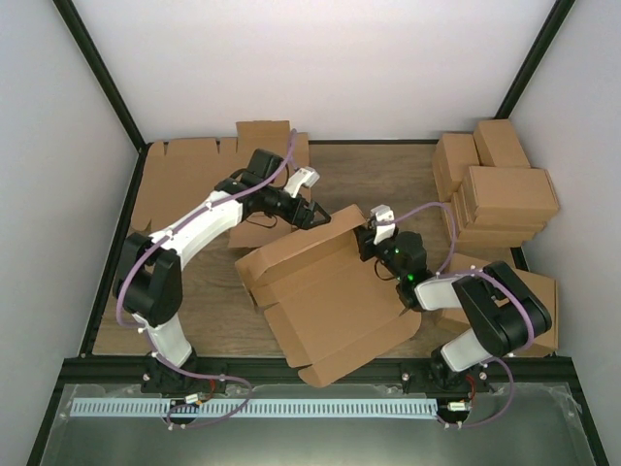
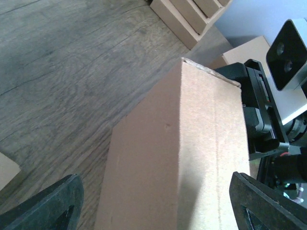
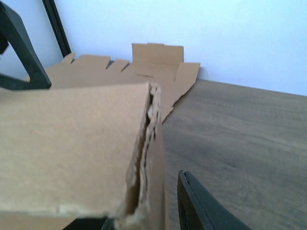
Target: Fold the paper box
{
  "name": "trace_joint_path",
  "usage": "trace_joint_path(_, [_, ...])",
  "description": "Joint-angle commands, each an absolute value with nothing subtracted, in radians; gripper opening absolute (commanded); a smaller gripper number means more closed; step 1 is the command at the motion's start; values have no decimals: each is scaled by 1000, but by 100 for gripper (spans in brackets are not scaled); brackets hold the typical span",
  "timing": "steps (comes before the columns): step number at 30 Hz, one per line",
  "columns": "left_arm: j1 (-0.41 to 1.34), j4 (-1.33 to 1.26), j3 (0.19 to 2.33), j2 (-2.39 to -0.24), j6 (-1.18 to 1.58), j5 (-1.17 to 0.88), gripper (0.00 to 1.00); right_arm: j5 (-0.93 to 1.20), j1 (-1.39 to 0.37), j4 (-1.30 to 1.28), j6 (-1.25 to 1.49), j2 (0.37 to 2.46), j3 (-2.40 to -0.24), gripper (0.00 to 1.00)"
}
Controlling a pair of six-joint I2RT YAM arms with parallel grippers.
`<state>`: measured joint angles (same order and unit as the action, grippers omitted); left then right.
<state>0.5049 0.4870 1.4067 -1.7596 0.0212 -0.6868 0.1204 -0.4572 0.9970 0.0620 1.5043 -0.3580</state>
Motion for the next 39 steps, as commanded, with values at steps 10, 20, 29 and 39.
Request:
trace_joint_path(10, [518, 480, 1419, -1787, -8, -792, 81, 76, -462, 1244, 70, 1553, -380, 10])
trace_joint_path(20, [518, 487, 1436, -1698, -18, -701, 83, 50, -462, 1183, 69, 1520, -377, 1])
trace_joint_path(29, [518, 568, 1529, -1349, 179, -311, 100, -133, -432, 947, 269, 1476, -501, 1])
trace_joint_path(39, [518, 700, 1251, -1063, 319, -355, 100, -20, -269, 671, 715, 1462, -640, 1])
